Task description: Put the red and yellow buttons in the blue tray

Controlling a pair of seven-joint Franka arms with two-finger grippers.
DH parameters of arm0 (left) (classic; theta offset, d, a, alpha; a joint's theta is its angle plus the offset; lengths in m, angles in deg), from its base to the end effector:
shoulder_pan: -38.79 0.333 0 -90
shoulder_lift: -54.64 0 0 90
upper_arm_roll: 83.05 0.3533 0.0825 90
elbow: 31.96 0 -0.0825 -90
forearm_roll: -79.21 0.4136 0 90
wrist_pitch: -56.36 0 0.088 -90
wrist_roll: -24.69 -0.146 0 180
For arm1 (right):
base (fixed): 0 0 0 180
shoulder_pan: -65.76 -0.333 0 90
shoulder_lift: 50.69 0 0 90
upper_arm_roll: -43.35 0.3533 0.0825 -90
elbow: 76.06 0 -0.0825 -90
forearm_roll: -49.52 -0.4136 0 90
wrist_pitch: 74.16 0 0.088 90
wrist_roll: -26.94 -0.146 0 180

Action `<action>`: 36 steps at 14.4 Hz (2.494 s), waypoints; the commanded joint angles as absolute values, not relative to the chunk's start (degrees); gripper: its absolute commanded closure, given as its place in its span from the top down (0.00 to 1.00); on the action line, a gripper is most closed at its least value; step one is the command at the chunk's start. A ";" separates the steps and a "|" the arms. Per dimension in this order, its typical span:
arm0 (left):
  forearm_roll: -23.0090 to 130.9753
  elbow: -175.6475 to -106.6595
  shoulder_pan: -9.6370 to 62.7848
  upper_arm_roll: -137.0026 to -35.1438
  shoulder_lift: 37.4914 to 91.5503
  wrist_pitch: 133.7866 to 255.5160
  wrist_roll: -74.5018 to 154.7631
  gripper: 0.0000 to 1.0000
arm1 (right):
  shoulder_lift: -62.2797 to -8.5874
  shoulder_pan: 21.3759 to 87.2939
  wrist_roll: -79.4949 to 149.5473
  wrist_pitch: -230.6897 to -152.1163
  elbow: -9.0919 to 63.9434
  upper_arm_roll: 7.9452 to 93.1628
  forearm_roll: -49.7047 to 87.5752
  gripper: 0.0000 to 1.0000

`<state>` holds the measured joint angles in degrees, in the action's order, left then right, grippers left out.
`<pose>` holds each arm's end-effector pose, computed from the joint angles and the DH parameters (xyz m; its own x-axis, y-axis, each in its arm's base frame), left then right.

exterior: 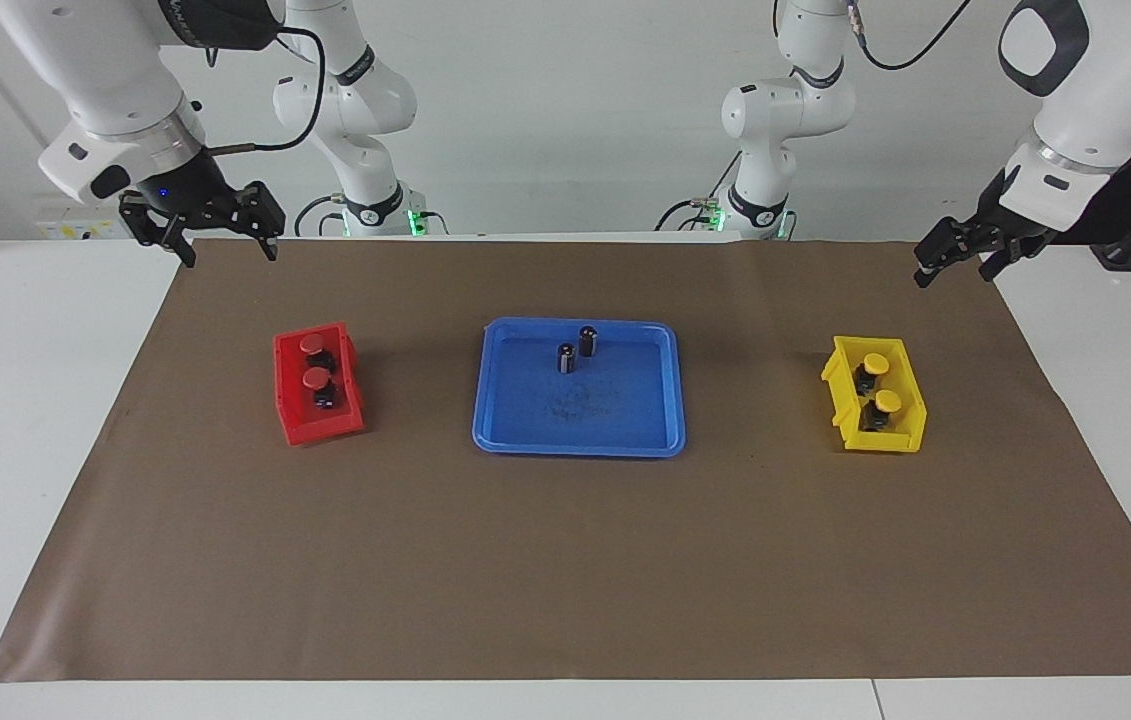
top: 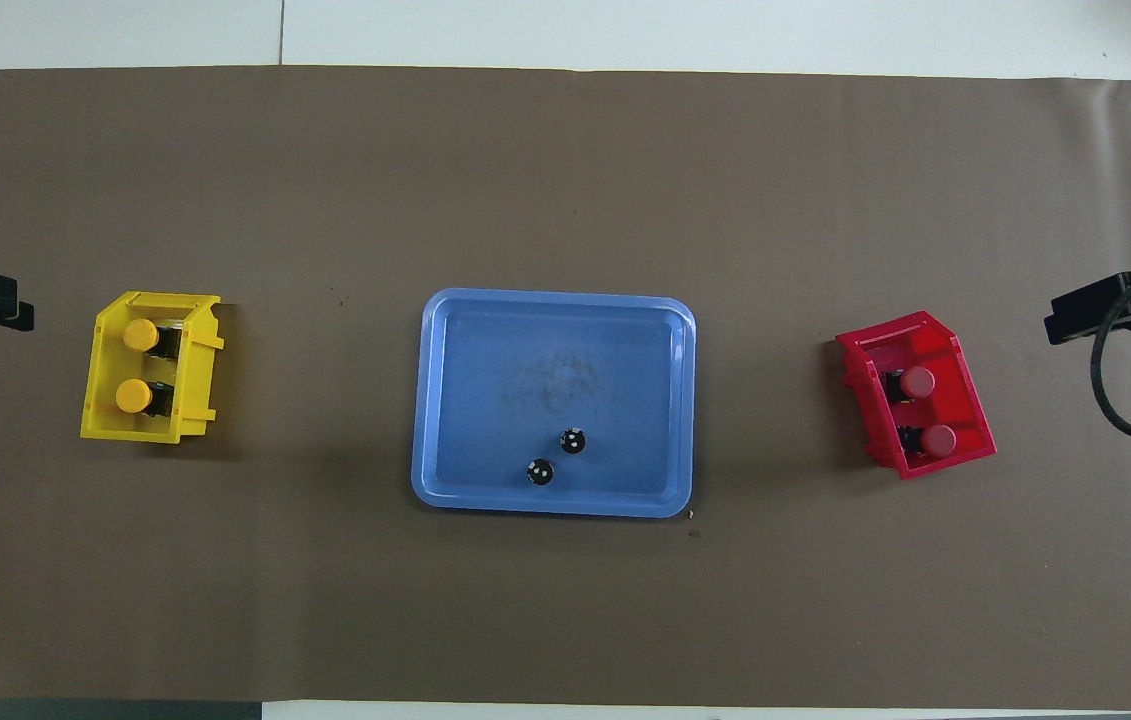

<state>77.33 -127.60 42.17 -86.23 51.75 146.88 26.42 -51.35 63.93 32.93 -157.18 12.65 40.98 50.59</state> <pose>0.5640 -0.0035 0.6033 0.9986 0.0341 -0.0399 0.0353 -0.9990 0.0288 0.5638 -0.0084 0.6306 0.9917 0.0928 -0.0891 0.0939 -0.9955 0.0089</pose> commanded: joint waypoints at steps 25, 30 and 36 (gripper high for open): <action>82.55 -134.96 41.78 -86.74 48.05 152.50 20.82 1.00 | -52.62 66.29 42.50 -192.69 45.99 41.42 47.68 0.65; 82.46 -138.21 43.18 -86.56 48.48 158.82 20.65 0.98 | -50.96 66.29 45.66 -200.96 50.66 41.42 45.14 0.65; 82.37 -143.30 42.92 -86.65 52.87 167.60 20.82 0.94 | -51.12 66.20 48.29 -203.70 53.48 41.42 44.60 0.64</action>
<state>81.51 -140.08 43.29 -86.63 51.60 162.85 21.20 -50.08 65.38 45.39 -201.47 51.05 41.15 46.07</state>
